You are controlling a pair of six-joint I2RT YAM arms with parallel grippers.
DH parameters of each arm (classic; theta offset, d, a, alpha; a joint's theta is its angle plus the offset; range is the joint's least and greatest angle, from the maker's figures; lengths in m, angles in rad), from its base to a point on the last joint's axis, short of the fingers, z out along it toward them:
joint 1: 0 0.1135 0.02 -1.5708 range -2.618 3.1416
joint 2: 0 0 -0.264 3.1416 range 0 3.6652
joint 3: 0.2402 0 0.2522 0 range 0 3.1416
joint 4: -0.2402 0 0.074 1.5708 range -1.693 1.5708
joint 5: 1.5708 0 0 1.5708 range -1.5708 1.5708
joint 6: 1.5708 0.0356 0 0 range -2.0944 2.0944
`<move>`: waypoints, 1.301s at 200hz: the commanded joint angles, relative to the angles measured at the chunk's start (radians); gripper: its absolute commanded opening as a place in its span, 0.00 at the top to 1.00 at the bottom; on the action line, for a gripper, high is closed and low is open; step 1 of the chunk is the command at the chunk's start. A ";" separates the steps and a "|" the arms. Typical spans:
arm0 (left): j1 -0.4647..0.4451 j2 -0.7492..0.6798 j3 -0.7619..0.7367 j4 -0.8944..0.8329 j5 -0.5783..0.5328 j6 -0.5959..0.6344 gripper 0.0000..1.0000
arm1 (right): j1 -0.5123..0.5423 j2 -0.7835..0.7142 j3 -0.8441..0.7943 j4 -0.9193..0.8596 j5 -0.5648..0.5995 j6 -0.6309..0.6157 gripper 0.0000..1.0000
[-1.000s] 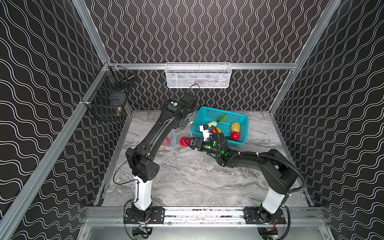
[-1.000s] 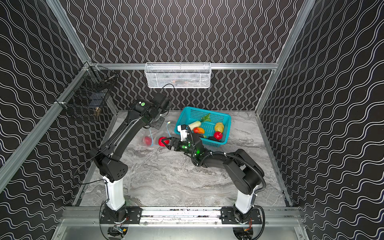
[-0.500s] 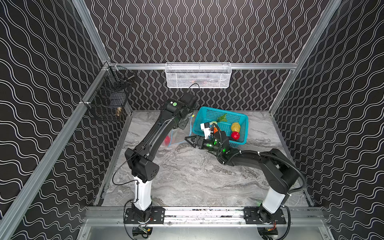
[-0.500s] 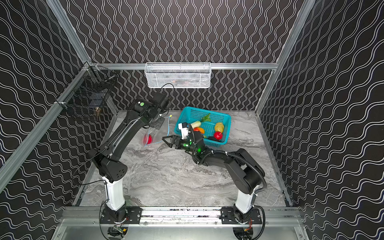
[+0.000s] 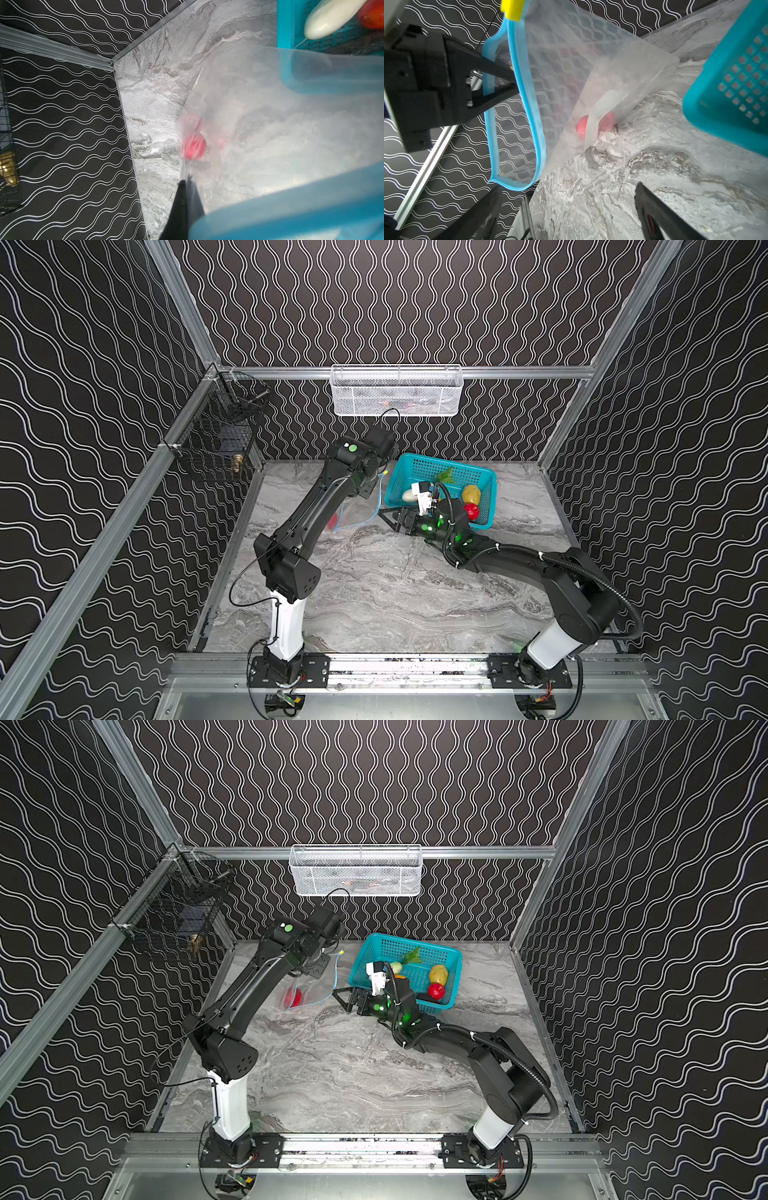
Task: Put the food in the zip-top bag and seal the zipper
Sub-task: 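Open the right gripper to release the apple into the bag, then move the open right gripper back over the basket while the left holds the bag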
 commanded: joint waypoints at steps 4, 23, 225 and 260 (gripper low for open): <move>0.003 0.001 0.001 -0.006 -0.018 -0.008 1.00 | -0.004 -0.023 0.013 -0.079 0.052 -0.022 0.01; 0.003 0.001 -0.004 -0.004 -0.022 -0.008 1.00 | -0.008 -0.034 0.025 -0.138 0.085 -0.031 0.01; 0.003 -0.028 -0.039 0.005 -0.035 -0.008 1.00 | -0.159 0.036 0.453 -0.792 0.319 -0.530 0.01; 0.003 -0.040 -0.059 0.012 -0.030 -0.008 1.00 | -0.162 0.077 0.534 -0.857 0.298 -0.726 0.01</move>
